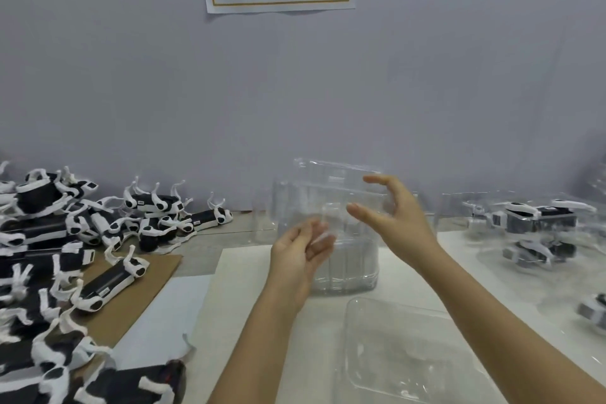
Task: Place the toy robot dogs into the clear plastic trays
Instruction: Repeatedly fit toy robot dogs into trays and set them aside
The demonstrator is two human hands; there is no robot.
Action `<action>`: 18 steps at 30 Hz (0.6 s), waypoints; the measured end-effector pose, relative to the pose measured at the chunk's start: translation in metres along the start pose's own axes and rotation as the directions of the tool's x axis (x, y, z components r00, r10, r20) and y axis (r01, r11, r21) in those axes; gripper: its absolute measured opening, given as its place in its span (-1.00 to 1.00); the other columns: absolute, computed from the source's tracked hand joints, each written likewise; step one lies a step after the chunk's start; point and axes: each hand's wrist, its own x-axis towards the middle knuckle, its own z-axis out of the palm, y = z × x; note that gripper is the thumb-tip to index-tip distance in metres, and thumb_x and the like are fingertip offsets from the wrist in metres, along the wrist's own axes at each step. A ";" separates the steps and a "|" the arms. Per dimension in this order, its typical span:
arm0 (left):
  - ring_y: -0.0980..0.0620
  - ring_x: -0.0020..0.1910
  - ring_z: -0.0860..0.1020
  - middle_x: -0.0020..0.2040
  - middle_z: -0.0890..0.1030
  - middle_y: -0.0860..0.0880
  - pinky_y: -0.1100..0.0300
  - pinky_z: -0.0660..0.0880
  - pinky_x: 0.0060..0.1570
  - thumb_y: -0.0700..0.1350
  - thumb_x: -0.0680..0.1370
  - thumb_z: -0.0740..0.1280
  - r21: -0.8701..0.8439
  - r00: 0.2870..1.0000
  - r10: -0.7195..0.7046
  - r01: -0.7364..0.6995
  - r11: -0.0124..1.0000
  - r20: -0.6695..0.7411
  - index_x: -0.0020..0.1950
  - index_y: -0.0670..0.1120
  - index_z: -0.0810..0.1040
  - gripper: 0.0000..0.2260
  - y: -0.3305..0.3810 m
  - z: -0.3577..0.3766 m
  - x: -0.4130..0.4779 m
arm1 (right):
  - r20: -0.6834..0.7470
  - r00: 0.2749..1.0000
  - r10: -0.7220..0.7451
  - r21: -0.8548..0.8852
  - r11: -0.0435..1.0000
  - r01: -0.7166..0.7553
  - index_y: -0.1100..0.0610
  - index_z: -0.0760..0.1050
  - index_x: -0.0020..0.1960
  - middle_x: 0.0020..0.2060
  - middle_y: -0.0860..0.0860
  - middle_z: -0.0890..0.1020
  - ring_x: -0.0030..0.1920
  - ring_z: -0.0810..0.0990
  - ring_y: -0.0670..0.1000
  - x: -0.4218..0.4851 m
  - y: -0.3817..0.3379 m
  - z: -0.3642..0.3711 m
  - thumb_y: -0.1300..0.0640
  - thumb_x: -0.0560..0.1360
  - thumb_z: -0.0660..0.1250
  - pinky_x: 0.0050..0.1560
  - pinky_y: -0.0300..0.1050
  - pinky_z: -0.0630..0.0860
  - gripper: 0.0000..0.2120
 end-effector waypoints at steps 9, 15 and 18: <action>0.12 0.22 0.45 0.29 0.46 0.12 0.18 0.38 0.13 0.22 0.49 0.33 0.380 0.926 0.298 -0.195 0.904 -0.233 0.33 0.09 0.41 -0.54 0.000 -0.037 0.022 | 0.287 0.940 0.187 0.104 0.969 -0.225 -0.44 0.42 0.18 0.44 -0.38 0.24 0.53 0.15 -0.04 0.015 0.032 -0.003 -0.31 0.40 0.38 0.48 0.08 0.21 -0.64; 0.04 0.22 0.45 0.33 0.49 0.03 0.15 0.31 0.12 0.01 0.50 0.40 0.491 0.975 0.145 -0.043 0.870 -0.171 0.39 -0.02 0.43 -0.53 -0.002 -0.019 0.041 | 0.097 0.888 0.450 0.246 0.853 -0.460 -0.25 0.08 0.52 0.51 -0.03 0.21 0.36 0.33 0.14 0.027 0.031 0.003 0.03 0.59 0.23 0.26 0.21 0.41 -0.42; -0.17 0.21 0.49 0.26 0.52 -0.23 -0.03 0.43 0.15 -0.02 0.52 0.34 0.425 0.967 0.099 0.011 0.905 -0.236 0.24 -0.10 0.54 -0.68 0.001 -0.026 0.039 | 0.183 0.792 0.583 0.211 0.763 -0.611 -0.29 0.07 0.52 0.49 0.03 0.25 0.25 0.39 0.16 0.033 0.031 0.002 -0.11 0.57 0.22 0.14 0.14 0.43 -0.42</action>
